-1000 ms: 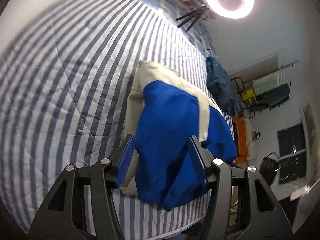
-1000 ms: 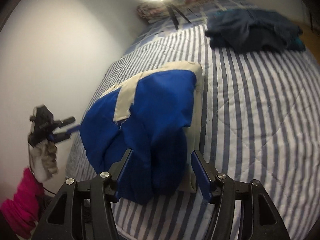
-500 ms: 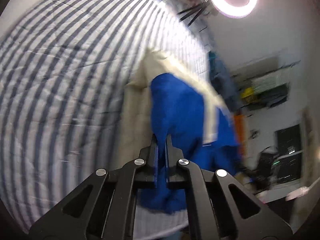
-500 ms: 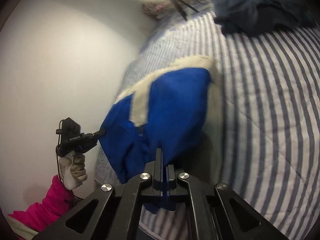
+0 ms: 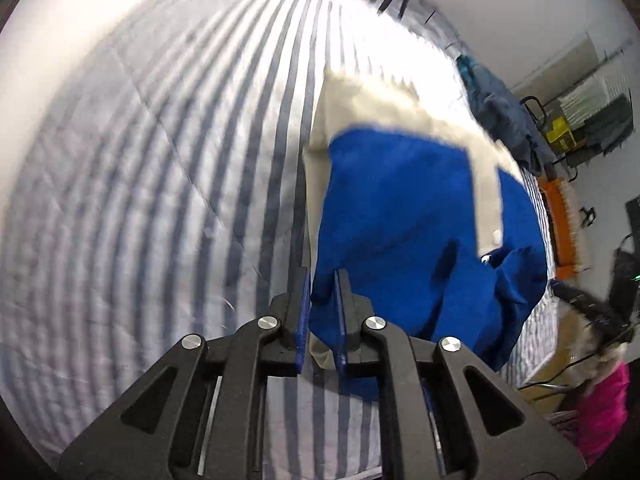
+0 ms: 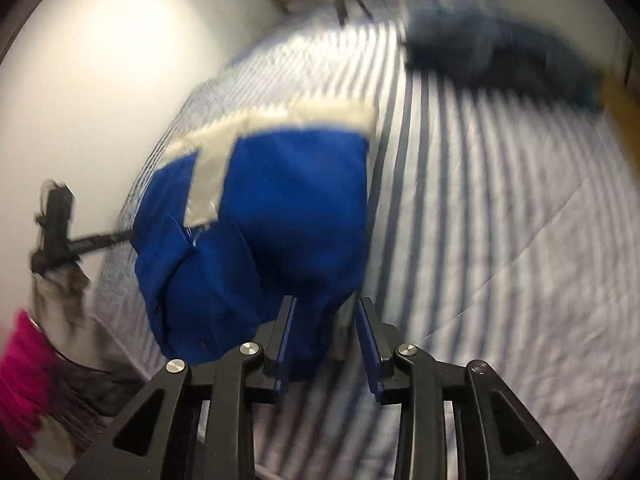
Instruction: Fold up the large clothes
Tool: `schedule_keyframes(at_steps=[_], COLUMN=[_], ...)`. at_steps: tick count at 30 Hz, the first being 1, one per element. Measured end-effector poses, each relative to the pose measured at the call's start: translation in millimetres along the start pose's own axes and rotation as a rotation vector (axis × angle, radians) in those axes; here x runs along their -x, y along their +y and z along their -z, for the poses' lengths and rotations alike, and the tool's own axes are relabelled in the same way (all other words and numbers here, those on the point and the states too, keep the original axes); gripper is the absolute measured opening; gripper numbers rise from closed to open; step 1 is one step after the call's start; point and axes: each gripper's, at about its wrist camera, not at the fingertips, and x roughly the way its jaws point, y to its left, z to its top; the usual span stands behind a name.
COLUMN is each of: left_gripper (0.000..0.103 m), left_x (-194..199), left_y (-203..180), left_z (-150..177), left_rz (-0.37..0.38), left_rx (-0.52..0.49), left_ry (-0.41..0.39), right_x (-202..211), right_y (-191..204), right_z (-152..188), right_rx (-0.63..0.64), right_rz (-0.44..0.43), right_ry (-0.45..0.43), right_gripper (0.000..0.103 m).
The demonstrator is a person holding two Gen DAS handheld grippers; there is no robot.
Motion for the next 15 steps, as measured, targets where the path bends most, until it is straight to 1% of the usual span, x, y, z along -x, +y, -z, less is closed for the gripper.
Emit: schedule_keyframes(at_steps=[1, 2, 4, 6, 7, 9, 10, 12, 14, 15], left_gripper=[0.009, 0.009, 0.009, 0.009, 0.009, 0.009, 0.009, 0.009, 0.009, 0.009], left_x=[10.7, 20.9, 27.7, 25.7, 22.3, 11.8, 5.3, -7.8, -24.1, -30.0], left_y=[-5.7, -12.7, -20.3, -31.7, -39.7, -54.6, -60.6, -69.7, -82.0, -84.3], left_z=[-5.3, -11.0, -22.5, -37.0, -44.1, -56.7, -63.7, -73.4, -83.5, -88.1], left_rz=[-0.011, -0.007, 0.019, 0.044, 0.048, 0.060, 0.062, 0.073, 0.071, 0.065], left_rx=[-0.019, -0.033, -0.039, -0.056, -0.066, -0.085, -0.091, -0.108, -0.132, -0.142], left_ry=[-0.038, -0.080, -0.130, -0.152, -0.156, -0.157, -0.152, -0.139, -0.132, -0.128], right_x=[5.4, 12.2, 14.3, 10.1, 4.9, -16.9, -25.1, -39.9, -60.1, -66.5], right_y=[2.3, 7.0, 15.2, 22.7, 25.3, 34.5, 38.3, 47.7, 55.5, 57.0], right_z=[-3.0, -10.0, -21.9, -25.4, -32.0, -56.2, -65.3, -79.5, -95.4, -98.1], right_rx=[0.010, 0.029, 0.061, 0.079, 0.082, 0.077, 0.082, 0.100, 0.126, 0.134], right_rz=[-0.001, -0.011, -0.014, -0.017, -0.039, -0.085, -0.093, -0.092, -0.093, -0.093], right_ry=[-0.024, -0.072, -0.149, -0.222, -0.241, -0.209, -0.198, -0.182, -0.149, -0.143], right_gripper=[0.034, 0.034, 0.034, 0.034, 0.034, 0.033, 0.032, 0.029, 0.028, 0.028])
